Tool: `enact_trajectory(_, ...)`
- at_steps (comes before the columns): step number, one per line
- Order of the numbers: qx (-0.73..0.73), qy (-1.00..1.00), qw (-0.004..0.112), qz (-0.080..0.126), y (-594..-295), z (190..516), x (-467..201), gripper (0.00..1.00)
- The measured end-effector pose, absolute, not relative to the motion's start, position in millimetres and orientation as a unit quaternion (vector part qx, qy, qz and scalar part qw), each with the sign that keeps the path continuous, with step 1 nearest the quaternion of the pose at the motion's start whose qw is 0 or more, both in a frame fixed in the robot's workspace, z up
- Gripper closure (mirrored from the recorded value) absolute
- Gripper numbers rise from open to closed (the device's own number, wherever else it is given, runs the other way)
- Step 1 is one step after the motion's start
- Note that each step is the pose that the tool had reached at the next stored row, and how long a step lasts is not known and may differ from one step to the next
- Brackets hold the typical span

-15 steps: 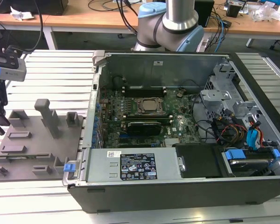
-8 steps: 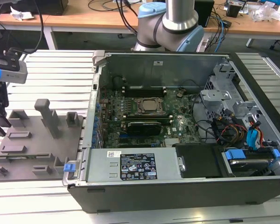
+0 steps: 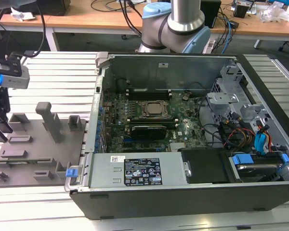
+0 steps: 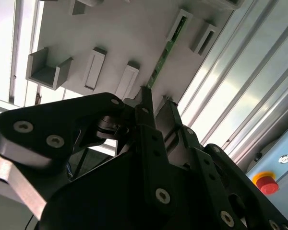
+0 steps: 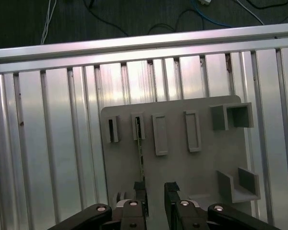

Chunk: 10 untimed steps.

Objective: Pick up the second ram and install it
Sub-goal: 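Pick up the second ram and move it above second insertion slot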

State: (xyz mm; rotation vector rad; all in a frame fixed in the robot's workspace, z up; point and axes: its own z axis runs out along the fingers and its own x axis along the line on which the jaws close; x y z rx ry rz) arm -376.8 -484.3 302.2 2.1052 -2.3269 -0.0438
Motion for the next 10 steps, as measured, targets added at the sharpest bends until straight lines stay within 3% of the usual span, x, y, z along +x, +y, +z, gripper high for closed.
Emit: enact_trajectory(10, 0.671, -0.741, 0.002, -0.014, -485.0, 291.5, -376.8, 0.7)
